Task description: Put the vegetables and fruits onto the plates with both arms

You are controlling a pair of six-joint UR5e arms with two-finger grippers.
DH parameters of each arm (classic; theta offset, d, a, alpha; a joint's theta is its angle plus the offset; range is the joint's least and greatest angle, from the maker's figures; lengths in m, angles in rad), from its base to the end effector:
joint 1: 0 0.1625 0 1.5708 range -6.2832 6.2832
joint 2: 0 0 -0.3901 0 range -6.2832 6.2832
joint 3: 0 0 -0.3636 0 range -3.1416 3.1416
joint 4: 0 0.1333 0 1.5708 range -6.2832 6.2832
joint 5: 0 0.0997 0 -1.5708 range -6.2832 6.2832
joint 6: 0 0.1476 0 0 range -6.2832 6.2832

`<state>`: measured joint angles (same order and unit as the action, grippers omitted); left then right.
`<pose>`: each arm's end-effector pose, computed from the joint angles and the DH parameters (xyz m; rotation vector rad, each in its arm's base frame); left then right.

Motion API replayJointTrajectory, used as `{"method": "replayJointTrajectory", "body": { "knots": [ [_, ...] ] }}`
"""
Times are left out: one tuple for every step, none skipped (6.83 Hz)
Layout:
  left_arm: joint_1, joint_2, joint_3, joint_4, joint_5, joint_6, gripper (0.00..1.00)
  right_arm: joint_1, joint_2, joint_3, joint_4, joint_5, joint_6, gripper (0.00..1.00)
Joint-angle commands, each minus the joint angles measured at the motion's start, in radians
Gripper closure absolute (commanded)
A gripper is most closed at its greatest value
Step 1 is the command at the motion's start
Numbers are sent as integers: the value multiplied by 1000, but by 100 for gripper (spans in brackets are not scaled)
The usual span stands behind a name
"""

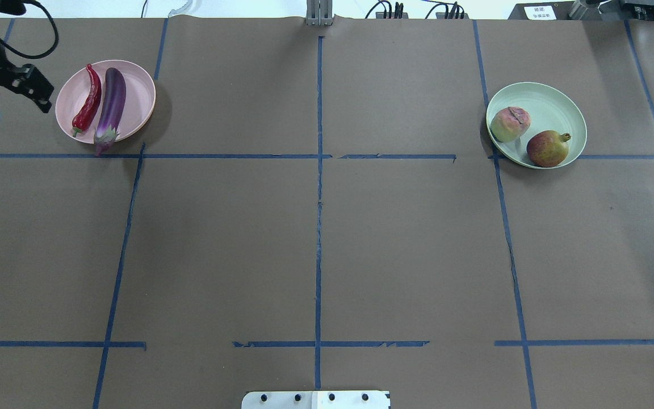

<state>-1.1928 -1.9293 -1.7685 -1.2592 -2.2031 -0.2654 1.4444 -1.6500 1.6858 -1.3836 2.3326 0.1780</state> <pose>0.1680 -0.5479 0.4272 0.0254 0.6724 0.1857 -0.0260 -0.4537 0.6205 0.0946 -0.7818 -0.0360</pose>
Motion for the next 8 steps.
{"method": "replayJointTrajectory", "body": {
  "knots": [
    [-91,227,-234,104,-6,222,0,1,-2,0,0,1,0,0],
    [-170,289,-226,83,-7,304,0,1,-5,0,0,1,-2,0],
    [-233,337,-203,46,-9,354,0,2,-14,5,0,2,-2,0],
    [-281,387,-128,-68,-68,367,0,4,-16,8,-9,2,-3,0],
    [-309,413,8,-239,-158,408,0,5,-17,9,-14,5,-11,0],
    [-330,415,100,-335,-180,411,0,25,-28,14,-14,29,-14,0],
    [-332,418,103,-338,-173,410,0,34,-48,35,-14,53,-15,0],
    [-343,435,97,-336,-167,408,0,25,-80,47,-14,53,-15,0]
  ]
}}
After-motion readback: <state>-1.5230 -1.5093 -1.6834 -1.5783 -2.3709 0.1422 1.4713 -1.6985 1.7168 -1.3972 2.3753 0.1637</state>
